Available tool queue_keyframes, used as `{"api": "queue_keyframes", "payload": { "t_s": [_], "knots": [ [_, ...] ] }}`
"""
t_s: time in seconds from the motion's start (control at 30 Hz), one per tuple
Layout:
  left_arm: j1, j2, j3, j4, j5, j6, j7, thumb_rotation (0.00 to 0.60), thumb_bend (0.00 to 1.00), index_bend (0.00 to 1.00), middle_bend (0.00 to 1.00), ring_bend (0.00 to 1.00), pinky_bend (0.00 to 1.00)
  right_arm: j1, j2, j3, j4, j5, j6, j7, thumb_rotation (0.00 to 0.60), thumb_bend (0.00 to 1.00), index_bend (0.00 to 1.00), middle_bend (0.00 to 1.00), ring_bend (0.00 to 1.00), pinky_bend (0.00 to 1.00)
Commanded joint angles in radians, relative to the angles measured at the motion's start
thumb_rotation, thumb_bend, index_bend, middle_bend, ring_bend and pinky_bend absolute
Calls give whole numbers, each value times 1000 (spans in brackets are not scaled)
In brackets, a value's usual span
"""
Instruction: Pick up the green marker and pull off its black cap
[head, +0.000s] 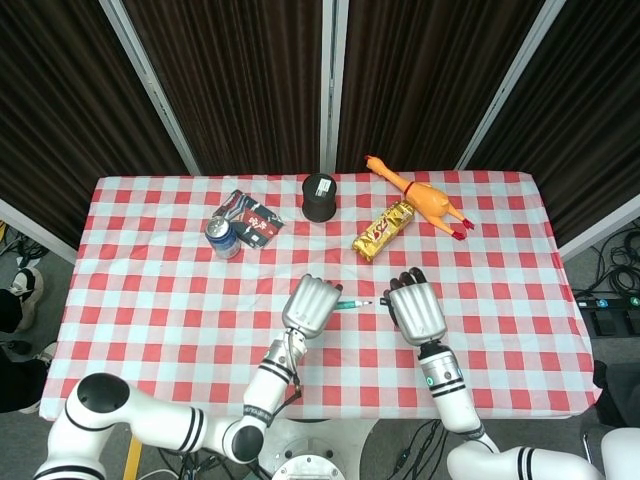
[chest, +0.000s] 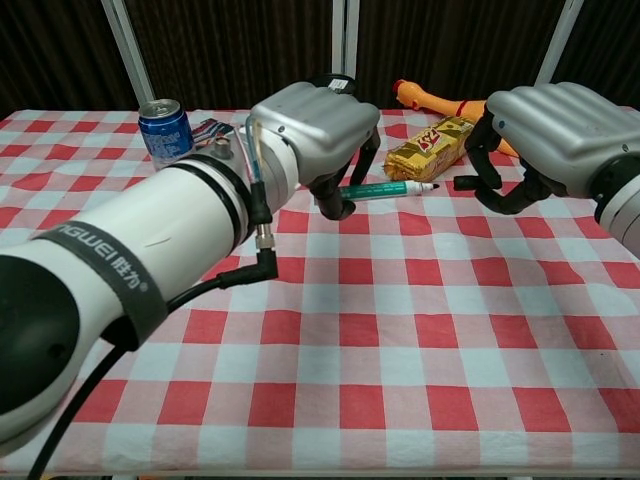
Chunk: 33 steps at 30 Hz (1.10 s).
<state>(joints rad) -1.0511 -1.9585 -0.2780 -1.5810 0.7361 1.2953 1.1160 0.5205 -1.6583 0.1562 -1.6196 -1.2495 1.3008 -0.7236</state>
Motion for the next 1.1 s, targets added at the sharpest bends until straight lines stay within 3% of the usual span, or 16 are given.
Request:
{"api": "queue_keyframes", "payload": {
  "t_s": [0.03,0.33,0.77,0.97,1.1],
  "knots": [
    [18,16,22,8,23,-11,-34,600,443,588,623,622,617,-10,5,-5,17,0,2,25,600,320,805,689,347,270],
    [56,30,66,69,78,-50,-122,600,443,588,624,622,614,-7,-14,-23,121,5,-58,107,600,315,807,688,347,269],
    [79,39,68,85,105,-56,-134,600,437,588,624,623,614,59,-106,-12,334,31,-198,170,600,289,766,653,345,236],
    [82,38,64,88,105,-61,-126,600,440,588,624,622,614,64,-98,-7,336,61,-229,169,600,199,640,553,264,187],
    [85,35,63,90,102,-64,-122,600,438,588,624,622,614,60,-78,-7,313,85,-240,153,600,102,520,442,158,137]
  ]
}}
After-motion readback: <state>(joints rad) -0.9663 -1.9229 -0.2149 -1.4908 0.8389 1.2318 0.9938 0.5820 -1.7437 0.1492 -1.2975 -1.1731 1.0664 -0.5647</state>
